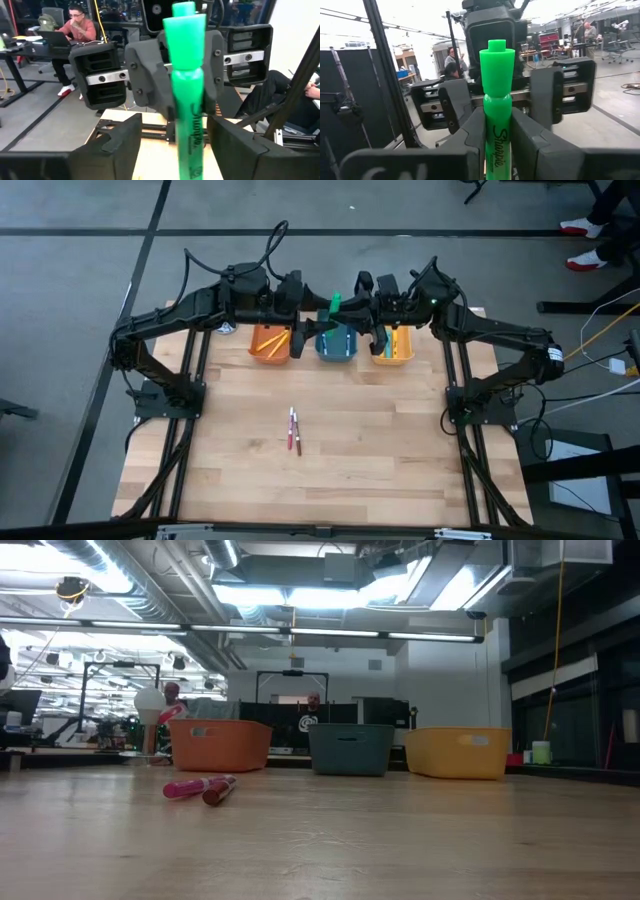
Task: Pick & Place Markers
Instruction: Put the green highlighter pen into the yellow bin
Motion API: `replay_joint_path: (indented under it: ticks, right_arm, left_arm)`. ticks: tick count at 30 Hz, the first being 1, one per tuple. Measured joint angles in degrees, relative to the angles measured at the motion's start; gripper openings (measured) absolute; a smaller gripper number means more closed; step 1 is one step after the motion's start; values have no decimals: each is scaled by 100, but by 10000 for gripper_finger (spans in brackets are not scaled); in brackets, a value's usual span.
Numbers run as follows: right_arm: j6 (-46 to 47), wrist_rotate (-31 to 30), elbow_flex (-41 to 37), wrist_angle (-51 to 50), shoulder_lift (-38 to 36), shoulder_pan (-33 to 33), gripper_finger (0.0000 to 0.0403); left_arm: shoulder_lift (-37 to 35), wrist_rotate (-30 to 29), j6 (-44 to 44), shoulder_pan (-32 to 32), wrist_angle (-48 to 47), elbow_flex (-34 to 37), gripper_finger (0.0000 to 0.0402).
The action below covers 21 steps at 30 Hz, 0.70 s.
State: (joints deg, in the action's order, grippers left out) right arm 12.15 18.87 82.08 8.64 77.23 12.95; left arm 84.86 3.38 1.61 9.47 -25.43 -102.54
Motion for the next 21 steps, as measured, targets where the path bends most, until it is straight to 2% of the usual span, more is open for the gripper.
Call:
replay_joint_path:
  ticks: [7, 17, 21]
  right_arm:
    - [-10, 36, 0, 33, -2, -2, 62]
    - [-98, 26, 282, -84, -211, 0, 62]
    - [-204, 27, 562, -542, -293, 0, 62]
  left_arm:
    - [0, -82, 5, 0, -48, 0, 249]
    - [0, -49, -24, 0, -217, 0, 251]
    - [0, -46, -31, 0, -244, 0, 251]
